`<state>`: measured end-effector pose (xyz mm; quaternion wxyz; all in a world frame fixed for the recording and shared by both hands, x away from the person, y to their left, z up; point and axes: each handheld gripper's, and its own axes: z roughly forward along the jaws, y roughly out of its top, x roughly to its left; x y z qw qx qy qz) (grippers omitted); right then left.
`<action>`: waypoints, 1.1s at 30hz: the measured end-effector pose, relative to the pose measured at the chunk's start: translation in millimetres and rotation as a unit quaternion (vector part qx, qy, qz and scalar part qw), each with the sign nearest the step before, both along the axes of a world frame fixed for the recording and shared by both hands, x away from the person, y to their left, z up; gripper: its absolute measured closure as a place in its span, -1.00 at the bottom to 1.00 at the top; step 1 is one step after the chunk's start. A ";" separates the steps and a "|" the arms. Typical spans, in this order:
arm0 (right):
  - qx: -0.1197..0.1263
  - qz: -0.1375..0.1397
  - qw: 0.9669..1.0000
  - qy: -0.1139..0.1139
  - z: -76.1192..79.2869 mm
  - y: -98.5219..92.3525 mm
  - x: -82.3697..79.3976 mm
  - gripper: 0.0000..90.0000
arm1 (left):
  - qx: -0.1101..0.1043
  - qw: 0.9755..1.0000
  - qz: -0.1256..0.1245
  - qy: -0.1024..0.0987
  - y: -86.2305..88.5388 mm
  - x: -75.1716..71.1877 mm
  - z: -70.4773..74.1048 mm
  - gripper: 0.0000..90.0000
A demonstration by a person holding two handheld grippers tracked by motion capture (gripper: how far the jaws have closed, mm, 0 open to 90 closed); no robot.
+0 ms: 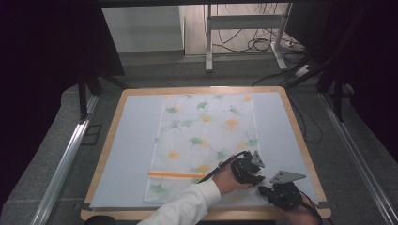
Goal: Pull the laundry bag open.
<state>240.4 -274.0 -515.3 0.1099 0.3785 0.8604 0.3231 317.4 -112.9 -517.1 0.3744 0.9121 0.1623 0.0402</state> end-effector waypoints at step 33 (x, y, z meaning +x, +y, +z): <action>0.003 0.002 1.000 0.006 -0.1 -1.0 0.5 0.94 | 0.019 1.000 0.001 -0.015 1.4 -5.5 2.1 0.87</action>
